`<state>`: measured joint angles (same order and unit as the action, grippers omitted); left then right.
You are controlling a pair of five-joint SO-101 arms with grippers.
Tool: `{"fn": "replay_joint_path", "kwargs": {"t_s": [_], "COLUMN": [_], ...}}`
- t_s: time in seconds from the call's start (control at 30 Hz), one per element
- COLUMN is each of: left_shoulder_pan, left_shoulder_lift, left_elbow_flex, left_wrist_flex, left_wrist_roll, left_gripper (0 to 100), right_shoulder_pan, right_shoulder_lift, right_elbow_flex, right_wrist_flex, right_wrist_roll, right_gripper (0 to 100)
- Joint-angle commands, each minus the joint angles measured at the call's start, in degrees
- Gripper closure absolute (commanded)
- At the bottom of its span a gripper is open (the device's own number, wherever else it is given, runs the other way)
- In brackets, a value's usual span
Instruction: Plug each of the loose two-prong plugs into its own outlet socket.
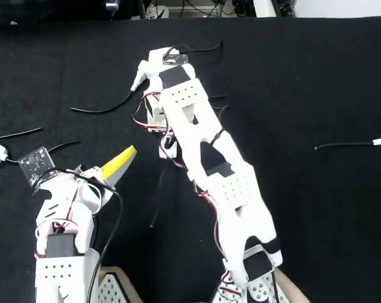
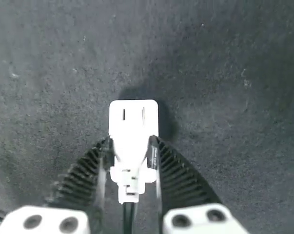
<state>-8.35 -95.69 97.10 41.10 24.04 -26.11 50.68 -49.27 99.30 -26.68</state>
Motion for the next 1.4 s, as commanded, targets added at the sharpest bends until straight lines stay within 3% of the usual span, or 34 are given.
{"fn": "replay_joint_path", "kwargs": {"t_s": [0.0,0.37,0.8,1.37], "left_shoulder_pan": [-0.31,-0.31,-0.31,-0.31], "left_shoulder_lift": [-0.53,-0.53,-0.53,-0.53], "left_elbow_flex": [0.75,0.75,0.75,0.75], "left_wrist_flex": [-0.97,-1.05,-1.05,-0.97], "left_wrist_roll": [-0.18,-0.18,-0.18,-0.18], "left_gripper": [46,46,46,46], "right_shoulder_pan": [0.18,0.18,0.53,-2.46], "right_shoulder_lift": [2.59,-3.03,-21.58,-17.71], "right_elbow_flex": [-2.24,-1.10,3.74,19.47], "right_wrist_flex": [1.67,1.93,1.93,1.93], "right_wrist_roll": [3.52,10.46,18.46,21.19], "right_gripper": [98.4,98.4,98.4,98.4]}}
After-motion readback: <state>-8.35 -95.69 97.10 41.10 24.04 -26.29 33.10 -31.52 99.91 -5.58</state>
